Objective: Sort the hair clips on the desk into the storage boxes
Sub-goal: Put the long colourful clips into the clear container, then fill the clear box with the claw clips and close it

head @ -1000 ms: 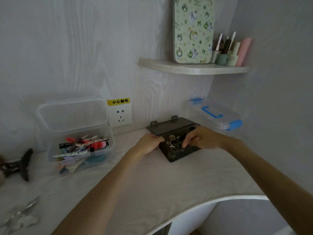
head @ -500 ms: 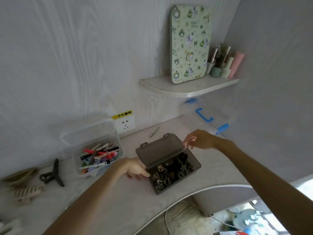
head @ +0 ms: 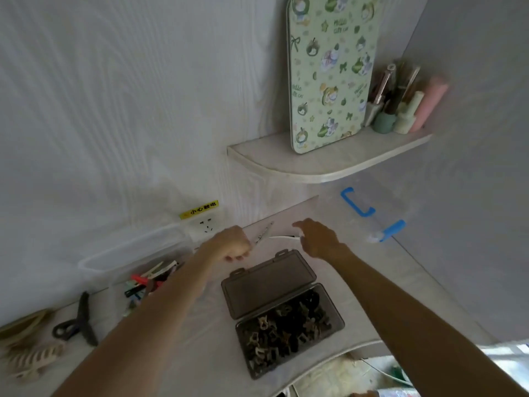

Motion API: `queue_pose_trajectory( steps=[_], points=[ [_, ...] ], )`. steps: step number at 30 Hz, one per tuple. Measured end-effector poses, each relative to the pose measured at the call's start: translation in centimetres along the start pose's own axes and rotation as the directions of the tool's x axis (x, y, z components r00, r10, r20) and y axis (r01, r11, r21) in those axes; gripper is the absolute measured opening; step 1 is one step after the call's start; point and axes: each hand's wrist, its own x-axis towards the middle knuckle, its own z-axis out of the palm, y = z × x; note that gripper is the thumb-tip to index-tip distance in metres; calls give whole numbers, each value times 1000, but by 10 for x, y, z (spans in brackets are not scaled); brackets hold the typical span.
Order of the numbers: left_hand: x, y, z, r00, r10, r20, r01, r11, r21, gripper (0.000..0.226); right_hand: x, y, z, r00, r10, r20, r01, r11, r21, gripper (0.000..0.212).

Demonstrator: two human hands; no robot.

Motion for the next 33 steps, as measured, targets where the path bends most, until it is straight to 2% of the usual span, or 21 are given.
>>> queue_pose_trajectory(
  steps=[2, 3, 7, 11, 14, 16, 18, 20, 22, 26, 29, 31, 33],
  points=[
    [22, 4, 8, 972, 53, -228, -37, 997, 74, 26, 12, 2, 18, 999, -46, 6, 46, 998, -52, 46],
    [32, 6, 14, 958, 75, -276, -45, 992, 114, 27, 17, 6, 24, 998, -64, -23, 62, 996, -60, 43],
    [55, 7, 42, 936, 117, -333, -65, 985, 162, 19, 22, 15, 28, 972, -39, -230, 59, 995, 79, 22],
    [60, 7, 49, 913, 110, -394, -50, 986, 159, 13, 23, 22, 19, 979, -57, -196, 80, 991, 110, 20],
    [43, -1, 44, 871, 203, -447, -141, 976, 167, 13, 13, 25, 5, 970, -35, -239, 69, 988, 136, 20],
    [23, -13, 39, 803, 276, -529, -224, 961, 162, 15, 3, 18, -5, 945, 25, -326, 73, 955, 286, 17],
    [-8, -32, 34, 697, 337, -633, -282, 940, 190, 14, -10, -2, -9, 910, 10, -414, 157, 917, 367, 13],
    [-41, -60, 30, 593, 354, -724, -266, 934, 239, 12, -23, -32, -7, 891, -74, -448, 251, 902, 352, 13],
    [-65, -92, 28, 524, 331, -785, -201, 943, 263, 10, -33, -67, -2, 864, -185, -469, 350, 889, 294, 15],
    [-99, -154, 25, 543, 225, -809, -48, 970, 238, 12, -48, -144, 20, 751, -437, -494, 561, 818, 129, 15],
    [-111, -176, 19, 569, 189, -800, -25, 977, 214, 18, -50, -186, 38, 706, -537, -461, 617, 787, 28, 18],
    [-120, -186, 17, 571, 182, -801, -27, 979, 203, 23, -52, -201, 49, 729, -579, -365, 609, 792, -40, 32],
    [-130, -198, 19, 582, 178, -793, -46, 981, 187, 30, -59, -203, 58, 811, -550, -200, 550, 833, -60, 50]
  ],
)
